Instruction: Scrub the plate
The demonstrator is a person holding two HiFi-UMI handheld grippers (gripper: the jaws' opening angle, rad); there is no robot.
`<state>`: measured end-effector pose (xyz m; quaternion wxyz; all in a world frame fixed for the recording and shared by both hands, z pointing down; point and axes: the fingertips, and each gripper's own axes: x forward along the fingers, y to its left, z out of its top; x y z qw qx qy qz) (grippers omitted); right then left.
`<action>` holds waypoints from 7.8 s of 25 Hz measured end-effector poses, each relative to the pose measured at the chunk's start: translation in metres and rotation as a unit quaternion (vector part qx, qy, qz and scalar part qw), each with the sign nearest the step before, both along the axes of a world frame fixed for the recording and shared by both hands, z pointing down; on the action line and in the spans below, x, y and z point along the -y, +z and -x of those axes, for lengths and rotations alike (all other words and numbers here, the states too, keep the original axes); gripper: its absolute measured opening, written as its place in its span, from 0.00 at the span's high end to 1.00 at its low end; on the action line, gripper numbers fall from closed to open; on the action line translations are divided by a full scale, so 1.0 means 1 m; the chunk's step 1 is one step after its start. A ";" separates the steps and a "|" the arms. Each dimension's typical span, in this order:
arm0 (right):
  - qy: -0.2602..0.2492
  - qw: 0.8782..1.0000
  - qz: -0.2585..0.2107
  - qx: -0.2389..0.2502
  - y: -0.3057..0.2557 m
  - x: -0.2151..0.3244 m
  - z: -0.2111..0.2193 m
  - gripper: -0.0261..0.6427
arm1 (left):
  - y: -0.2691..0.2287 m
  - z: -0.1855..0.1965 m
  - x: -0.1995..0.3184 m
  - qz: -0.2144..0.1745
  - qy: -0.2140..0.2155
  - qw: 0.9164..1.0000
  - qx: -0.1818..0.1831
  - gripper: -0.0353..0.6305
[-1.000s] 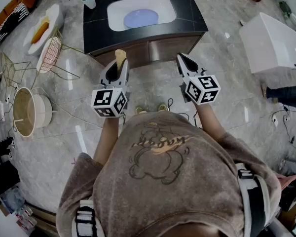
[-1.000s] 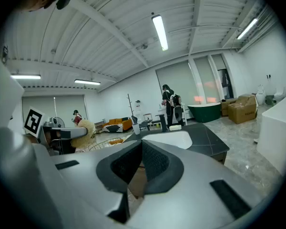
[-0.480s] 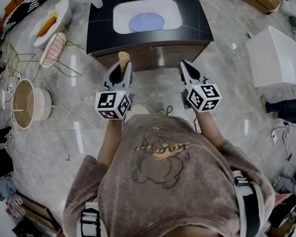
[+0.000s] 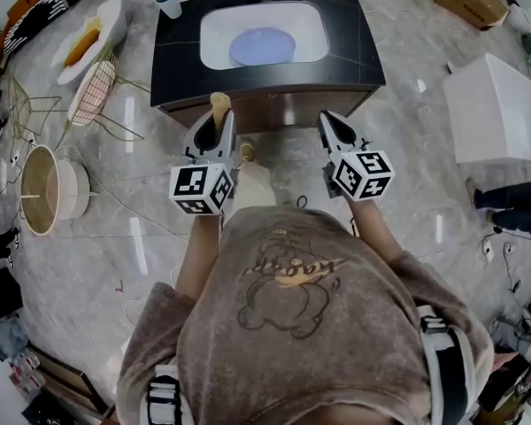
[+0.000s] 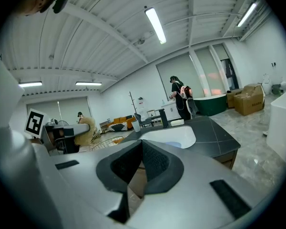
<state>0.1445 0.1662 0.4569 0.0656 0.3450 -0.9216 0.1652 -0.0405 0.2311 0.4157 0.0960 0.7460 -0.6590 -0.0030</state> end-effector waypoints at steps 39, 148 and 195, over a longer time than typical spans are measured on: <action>0.082 0.997 0.011 -0.009 -0.030 0.285 0.161 0.96 | -0.015 0.149 0.324 0.017 0.129 0.991 -0.006 0.83; 0.040 0.980 0.194 0.019 0.070 0.393 0.152 0.93 | -0.003 0.100 0.364 0.044 0.132 0.990 -0.014 0.83; 0.091 0.989 0.110 0.042 0.001 0.363 0.102 0.91 | 0.064 0.050 0.411 0.170 0.195 0.963 0.068 0.83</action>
